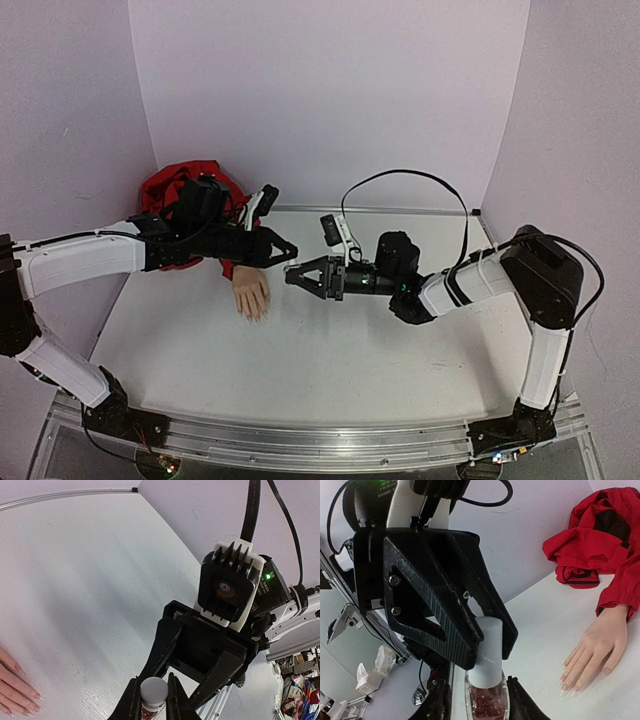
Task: Paint the nails
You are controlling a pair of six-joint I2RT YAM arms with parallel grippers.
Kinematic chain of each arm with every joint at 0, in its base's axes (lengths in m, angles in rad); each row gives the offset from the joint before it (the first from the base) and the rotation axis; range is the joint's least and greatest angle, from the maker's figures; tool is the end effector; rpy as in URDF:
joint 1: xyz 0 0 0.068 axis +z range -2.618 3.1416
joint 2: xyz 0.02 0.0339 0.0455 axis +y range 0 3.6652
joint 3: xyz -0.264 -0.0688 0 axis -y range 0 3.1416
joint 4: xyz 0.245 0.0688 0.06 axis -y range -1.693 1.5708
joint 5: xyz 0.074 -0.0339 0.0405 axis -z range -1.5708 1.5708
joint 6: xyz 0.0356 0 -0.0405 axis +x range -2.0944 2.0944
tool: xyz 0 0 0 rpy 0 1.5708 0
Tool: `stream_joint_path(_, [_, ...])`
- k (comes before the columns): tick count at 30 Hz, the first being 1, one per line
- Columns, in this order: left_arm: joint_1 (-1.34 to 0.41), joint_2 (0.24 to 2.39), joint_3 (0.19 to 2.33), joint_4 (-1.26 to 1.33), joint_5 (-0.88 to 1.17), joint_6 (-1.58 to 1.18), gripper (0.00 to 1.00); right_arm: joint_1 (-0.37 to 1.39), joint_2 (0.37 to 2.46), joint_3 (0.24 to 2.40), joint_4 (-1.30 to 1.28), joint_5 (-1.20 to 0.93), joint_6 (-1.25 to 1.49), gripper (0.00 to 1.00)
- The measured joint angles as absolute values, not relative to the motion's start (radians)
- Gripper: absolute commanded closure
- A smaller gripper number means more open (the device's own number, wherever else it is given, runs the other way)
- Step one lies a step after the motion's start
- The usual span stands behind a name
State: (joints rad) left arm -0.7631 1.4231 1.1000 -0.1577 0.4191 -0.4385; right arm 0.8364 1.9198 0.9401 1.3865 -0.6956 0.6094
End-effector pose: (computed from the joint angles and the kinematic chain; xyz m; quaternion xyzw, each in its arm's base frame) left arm 0.2263 -0.2365 0.3045 0.2416 0.8080 -0.4334 0.3177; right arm 0.2442 0.3045 0.2317 -0.3414 0.4812 0.6600 0.4650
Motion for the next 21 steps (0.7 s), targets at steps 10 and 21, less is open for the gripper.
stream_joint_path(10, [-0.763,1.422,1.100,-0.157,0.435,-0.438,0.83,0.833,1.932,0.947,1.399,-0.717,0.617,1.00])
stream_joint_path(21, [-0.739,1.372,1.095,-0.127,0.616,-0.424,0.38,0.834,1.932,0.947,1.407,-0.805,0.565,1.00])
